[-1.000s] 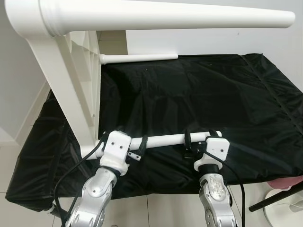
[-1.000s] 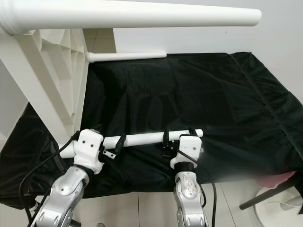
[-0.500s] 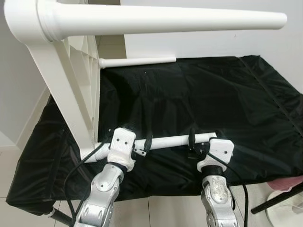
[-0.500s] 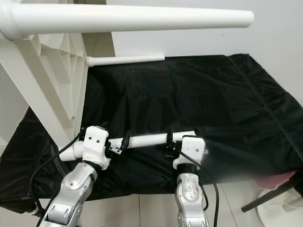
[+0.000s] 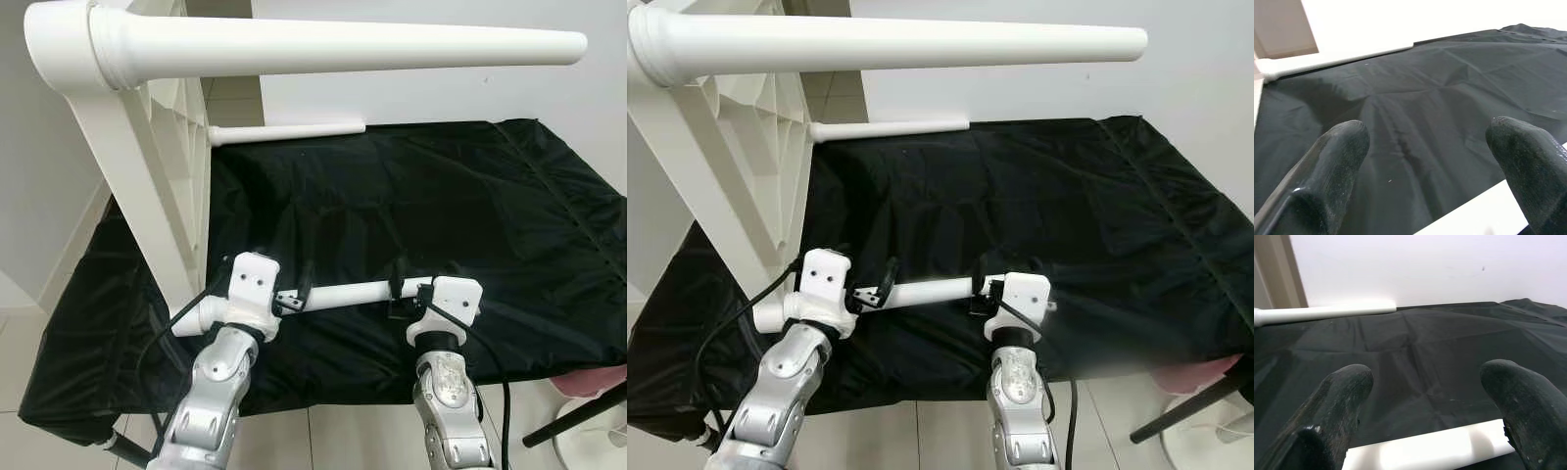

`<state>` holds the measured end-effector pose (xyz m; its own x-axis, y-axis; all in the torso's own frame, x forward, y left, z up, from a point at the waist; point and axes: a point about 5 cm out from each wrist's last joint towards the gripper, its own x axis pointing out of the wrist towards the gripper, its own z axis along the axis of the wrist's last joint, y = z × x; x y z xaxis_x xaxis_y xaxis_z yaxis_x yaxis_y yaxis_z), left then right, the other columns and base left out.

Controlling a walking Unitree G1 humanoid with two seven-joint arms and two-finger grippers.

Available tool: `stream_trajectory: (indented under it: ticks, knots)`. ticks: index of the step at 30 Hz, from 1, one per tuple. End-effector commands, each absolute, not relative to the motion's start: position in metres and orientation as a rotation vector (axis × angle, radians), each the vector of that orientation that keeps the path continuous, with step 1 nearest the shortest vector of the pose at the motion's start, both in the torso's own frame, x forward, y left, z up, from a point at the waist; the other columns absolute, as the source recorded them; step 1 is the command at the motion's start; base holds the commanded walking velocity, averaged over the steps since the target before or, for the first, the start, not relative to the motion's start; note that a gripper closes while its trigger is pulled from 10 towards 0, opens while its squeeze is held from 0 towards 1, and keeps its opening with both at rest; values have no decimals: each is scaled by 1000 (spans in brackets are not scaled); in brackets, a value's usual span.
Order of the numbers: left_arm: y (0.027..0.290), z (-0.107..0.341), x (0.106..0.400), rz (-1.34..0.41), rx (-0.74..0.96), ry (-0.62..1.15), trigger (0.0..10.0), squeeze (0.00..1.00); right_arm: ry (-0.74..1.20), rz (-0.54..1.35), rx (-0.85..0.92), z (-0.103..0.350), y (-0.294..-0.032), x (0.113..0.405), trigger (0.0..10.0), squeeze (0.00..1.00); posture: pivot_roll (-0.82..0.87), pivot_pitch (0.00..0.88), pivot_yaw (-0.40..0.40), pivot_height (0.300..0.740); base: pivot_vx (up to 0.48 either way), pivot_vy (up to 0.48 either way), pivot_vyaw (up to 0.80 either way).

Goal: Building children table

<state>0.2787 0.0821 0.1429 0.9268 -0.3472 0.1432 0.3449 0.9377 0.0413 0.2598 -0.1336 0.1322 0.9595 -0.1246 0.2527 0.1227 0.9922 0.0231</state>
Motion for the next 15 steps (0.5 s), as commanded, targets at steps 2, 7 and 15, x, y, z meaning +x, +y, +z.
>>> stream_trajectory:
  ticks: [2, 7, 15]
  knots:
    - [84, 138, 283, -249, -20, -125, 10000, 0, -244, -109, 16, 131, -124, 265, 10000, 0, -52, 8, 51, 740, 0, 0, 0]
    - [83, 136, 281, -246, -12, -131, 10000, 0, -235, -97, -14, 129, -122, 266, 10000, 0, -59, 13, 43, 740, 0, 0, 0]
    - [81, 133, 278, -251, 4, -123, 10000, 0, -227, -66, -26, 128, -119, 263, 10000, 0, -42, 18, 36, 740, 0, 0, 0]
